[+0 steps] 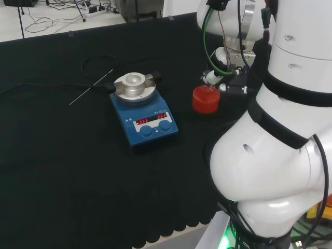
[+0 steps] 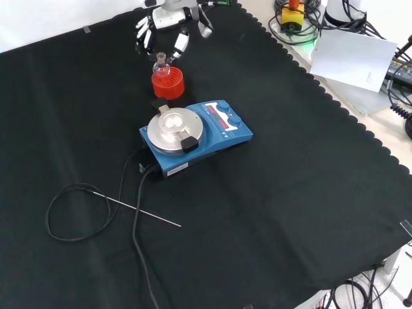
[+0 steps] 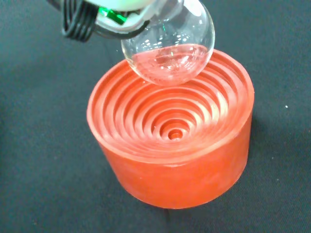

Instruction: Pick up the round-bottom flask.

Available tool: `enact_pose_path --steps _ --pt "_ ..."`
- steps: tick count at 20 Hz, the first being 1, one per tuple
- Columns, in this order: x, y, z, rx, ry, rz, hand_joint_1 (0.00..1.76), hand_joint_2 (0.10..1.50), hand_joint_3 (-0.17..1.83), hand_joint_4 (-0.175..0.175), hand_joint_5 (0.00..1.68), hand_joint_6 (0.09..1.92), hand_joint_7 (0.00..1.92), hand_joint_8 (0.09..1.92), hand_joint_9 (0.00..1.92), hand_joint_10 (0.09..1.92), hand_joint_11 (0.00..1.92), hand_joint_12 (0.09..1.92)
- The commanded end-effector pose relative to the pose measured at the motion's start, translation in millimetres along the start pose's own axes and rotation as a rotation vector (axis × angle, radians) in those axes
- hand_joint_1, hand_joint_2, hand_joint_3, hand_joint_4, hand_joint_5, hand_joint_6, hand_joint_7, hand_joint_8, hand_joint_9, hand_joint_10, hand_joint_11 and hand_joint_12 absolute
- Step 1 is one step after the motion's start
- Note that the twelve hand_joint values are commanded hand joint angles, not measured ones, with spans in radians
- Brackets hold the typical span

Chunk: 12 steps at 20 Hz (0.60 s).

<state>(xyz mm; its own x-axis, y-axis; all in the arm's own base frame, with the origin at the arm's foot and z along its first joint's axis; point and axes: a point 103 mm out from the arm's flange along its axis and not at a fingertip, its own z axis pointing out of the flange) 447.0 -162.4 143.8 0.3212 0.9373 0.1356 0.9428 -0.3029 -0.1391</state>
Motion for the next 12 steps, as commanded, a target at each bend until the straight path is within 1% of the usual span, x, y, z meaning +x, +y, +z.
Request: enact_pose_path --steps 1,6,9,12 --pt "17.8 -22.7 -34.4 -0.015 -0.012 -0.012 1.06 0.74 0.66 0.175 1.09 0.98 0.51 0.66 0.66 0.57 0.35 1.33" --pt "35.3 -28.9 -52.9 -0.024 -0.029 -0.04 1.07 0.73 0.68 0.175 1.1 0.98 0.5 0.67 0.66 0.57 0.36 1.33" --pt "45.9 -30.9 -62.0 -0.03 -0.025 -0.056 1.07 0.72 0.69 0.175 1.1 0.99 0.49 0.67 0.66 0.57 0.36 1.33" --pt "57.3 -31.2 -67.9 -0.021 -0.017 -0.072 1.07 0.72 0.69 0.175 1.1 0.99 0.49 0.67 0.66 0.57 0.36 1.33"
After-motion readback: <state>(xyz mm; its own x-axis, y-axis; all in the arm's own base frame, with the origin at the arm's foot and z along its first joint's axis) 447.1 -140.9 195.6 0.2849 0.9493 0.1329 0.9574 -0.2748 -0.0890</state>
